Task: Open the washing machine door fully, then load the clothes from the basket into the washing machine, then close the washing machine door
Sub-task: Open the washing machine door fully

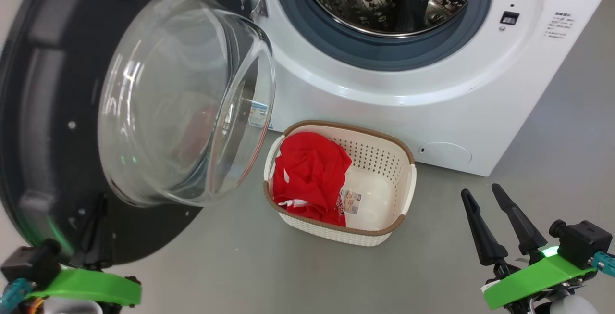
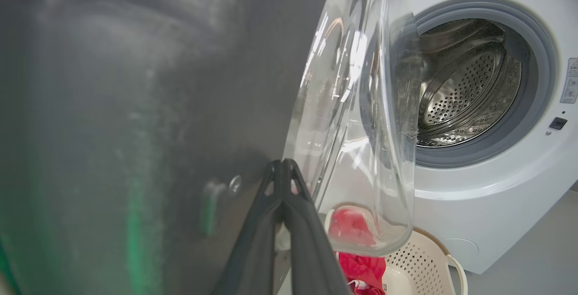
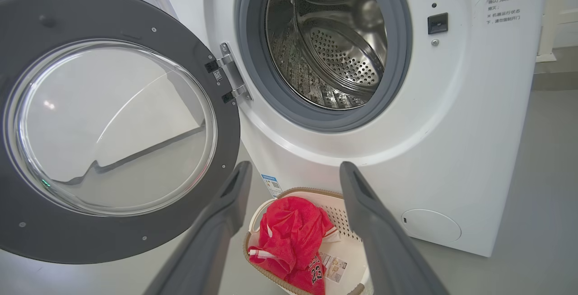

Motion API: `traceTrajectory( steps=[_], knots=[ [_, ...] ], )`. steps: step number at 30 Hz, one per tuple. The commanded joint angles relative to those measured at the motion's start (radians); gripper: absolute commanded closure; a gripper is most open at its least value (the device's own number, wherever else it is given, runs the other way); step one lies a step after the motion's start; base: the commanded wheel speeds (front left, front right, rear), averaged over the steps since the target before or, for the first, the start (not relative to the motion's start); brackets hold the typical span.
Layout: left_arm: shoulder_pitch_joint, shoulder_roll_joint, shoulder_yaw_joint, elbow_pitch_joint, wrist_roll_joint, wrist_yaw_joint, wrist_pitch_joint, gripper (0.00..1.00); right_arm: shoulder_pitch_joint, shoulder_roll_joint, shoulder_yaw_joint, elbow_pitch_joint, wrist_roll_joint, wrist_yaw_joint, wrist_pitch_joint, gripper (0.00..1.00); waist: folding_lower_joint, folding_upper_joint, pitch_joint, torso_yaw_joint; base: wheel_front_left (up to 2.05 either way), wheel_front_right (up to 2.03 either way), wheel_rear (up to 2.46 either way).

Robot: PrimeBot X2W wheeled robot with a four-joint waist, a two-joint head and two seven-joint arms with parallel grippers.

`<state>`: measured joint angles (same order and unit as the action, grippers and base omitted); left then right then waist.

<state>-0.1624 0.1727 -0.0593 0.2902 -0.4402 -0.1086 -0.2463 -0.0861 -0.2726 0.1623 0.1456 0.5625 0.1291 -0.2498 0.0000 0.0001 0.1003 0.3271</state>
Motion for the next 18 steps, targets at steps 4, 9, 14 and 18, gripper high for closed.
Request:
traceTrajectory(
  steps=[4,9,14,18],
  knots=[
    [-0.08,0.076,0.083,0.041,-0.032,0.015,-0.001,1.0,-0.034,-0.001,0.016,-0.027,-0.009,0.002,-0.012,0.0,0.0,-0.0001,0.026,0.024,0.0,0.0,0.0],
    [-0.143,0.11,0.105,0.114,-0.047,0.015,0.003,1.0,-0.045,0.002,0.013,-0.026,-0.011,0.002,-0.012,0.0,0.0,-0.0001,0.041,0.041,0.0,0.0,0.0],
    [-0.189,0.129,0.112,0.17,-0.056,0.013,0.007,1.0,-0.052,0.002,0.014,-0.026,-0.011,0.002,-0.012,0.0,0.0,-0.0001,0.05,0.052,0.0,0.0,0.0],
    [-0.231,0.146,0.116,0.231,-0.068,0.007,0.008,1.0,-0.061,0.002,0.019,-0.024,-0.01,0.002,-0.012,0.0,0.0,-0.0001,0.058,0.058,0.0,0.0,0.0]
  ],
)
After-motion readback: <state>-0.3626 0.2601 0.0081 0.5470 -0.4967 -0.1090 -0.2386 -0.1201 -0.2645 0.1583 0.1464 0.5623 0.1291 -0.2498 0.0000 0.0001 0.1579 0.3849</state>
